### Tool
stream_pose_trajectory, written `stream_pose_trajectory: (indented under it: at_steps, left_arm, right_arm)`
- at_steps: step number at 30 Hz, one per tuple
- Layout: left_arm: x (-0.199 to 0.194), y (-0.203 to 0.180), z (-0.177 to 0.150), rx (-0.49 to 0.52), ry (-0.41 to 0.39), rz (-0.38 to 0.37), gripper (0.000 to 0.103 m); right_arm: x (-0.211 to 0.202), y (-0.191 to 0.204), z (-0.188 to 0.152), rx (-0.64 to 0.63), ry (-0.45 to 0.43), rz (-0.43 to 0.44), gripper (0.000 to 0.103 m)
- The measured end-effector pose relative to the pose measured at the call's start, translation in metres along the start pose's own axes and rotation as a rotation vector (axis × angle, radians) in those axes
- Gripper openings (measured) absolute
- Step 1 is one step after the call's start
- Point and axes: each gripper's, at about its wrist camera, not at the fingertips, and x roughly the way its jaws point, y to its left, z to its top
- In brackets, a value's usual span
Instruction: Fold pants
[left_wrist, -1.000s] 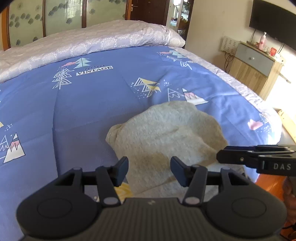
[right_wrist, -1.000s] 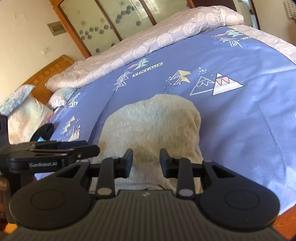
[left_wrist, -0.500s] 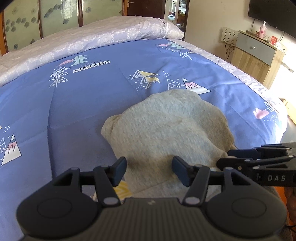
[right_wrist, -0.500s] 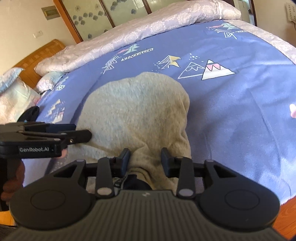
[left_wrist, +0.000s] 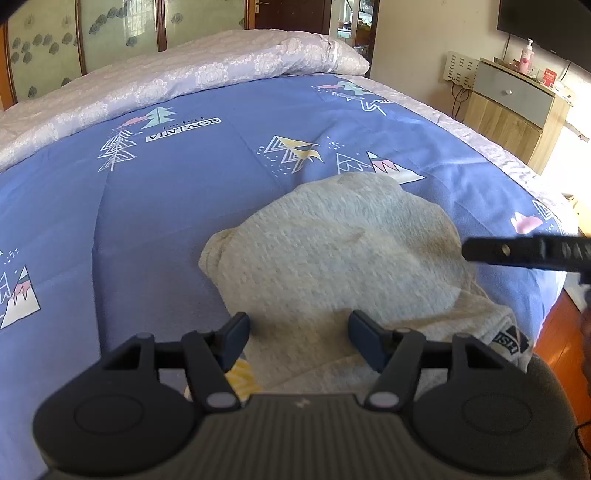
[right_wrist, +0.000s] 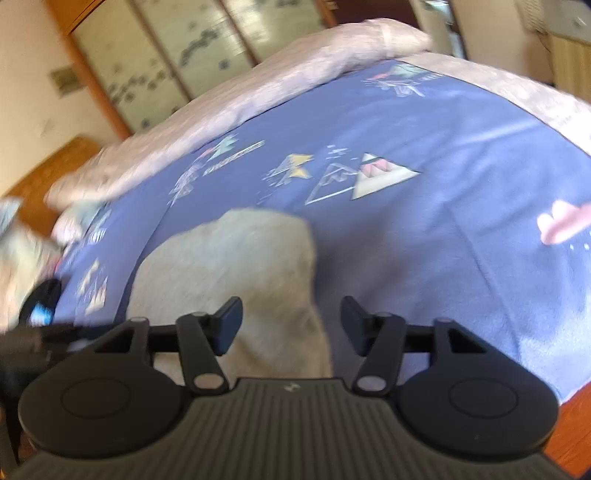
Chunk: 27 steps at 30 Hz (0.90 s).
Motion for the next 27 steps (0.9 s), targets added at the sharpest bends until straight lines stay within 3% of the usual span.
stream_pose_trajectory:
  at_steps: [3,6,7,8,9,11,17,22,27]
  left_arm:
    - [0.001,-0.001,0.000,0.002,0.001,0.002,0.062]
    - [0.002,-0.002,0.000,0.004,0.004,0.003,0.063]
    - [0.002,-0.002,0.001,0.005,0.005,0.002,0.063]
    - [0.003,-0.002,0.001,0.005,0.006,0.003,0.063]
    - [0.003,-0.002,0.001,0.005,0.006,0.002,0.063]
    - [0.003,-0.002,0.001,0.004,0.007,0.002,0.063]
    - [0.009,-0.006,0.000,0.010,0.010,-0.001,0.067]
    - [0.015,-0.012,-0.004,0.036,0.011,0.011,0.070]
    - [0.014,-0.010,-0.004,0.029,0.016,0.009,0.072]
  right_arm:
    - [0.012,-0.012,0.004,0.084,0.024,0.040,0.067]
    - [0.023,-0.007,0.004,0.083,0.039,0.051,0.064]
    - [0.025,-0.002,0.003,0.065,0.046,0.060,0.058]
    - [0.026,0.003,0.001,0.040,0.051,0.068,0.031]
    - [0.027,0.010,0.001,0.003,0.054,0.059,0.017]
    - [0.025,0.019,0.001,-0.067,0.030,0.027,0.013]
    - [0.016,0.023,0.005,-0.164,-0.051,-0.056,0.010]
    - [0.040,0.016,-0.002,-0.172,0.014,-0.119,0.010]
    - [0.036,0.017,-0.003,-0.148,0.012,-0.134,0.023]
